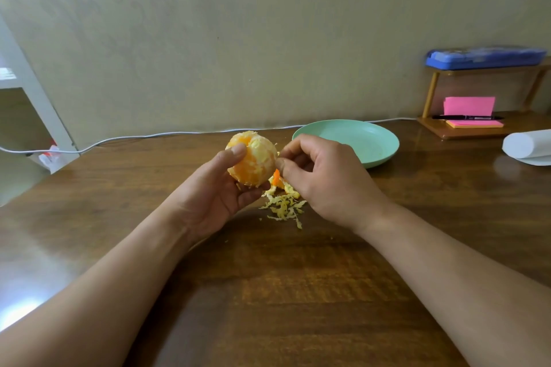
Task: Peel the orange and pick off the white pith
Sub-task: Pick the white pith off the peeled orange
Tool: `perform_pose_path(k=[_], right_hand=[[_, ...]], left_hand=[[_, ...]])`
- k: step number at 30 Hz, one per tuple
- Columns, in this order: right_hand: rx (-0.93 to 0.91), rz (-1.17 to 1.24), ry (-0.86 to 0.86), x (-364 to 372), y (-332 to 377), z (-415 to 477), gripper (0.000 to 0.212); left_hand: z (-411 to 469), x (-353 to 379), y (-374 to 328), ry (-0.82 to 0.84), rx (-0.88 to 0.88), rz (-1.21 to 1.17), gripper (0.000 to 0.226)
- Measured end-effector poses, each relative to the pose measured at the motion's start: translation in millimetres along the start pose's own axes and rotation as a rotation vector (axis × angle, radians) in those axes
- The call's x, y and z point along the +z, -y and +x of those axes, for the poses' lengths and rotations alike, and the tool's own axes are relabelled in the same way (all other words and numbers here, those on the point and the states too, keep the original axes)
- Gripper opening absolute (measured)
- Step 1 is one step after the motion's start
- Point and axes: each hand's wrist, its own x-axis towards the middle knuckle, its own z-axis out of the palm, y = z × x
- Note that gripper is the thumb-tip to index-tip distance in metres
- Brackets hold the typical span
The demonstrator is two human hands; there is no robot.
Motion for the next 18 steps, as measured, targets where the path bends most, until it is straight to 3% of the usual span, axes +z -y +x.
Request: perform_pose_path(k=[7,12,16,18], right_hand=[[-0.056,-0.162,0.017,0.3,-2.5,1.1,0.012],[-0.087,-0.252,-0.002,2.4,-1.7,-0.2,0.016],[-0.098,-0.194,-0.035,3.0,-2.4,-0.8,0.02],[-0.102,-0.174,-0.049,2.9,-2.2,-1.2,0.02]], left_hand=[[1.8,1.4,1.1,-0.042,0.053,0.179,0.089],[-0.6,6.2,2.1,-0.045,0.048,0.239,0.065],[-0.2,6.4,3.3,-0.024,0.026,0.182,0.076],[0.1,4.9,3.6,-0.006,0.008,0.153,0.07]])
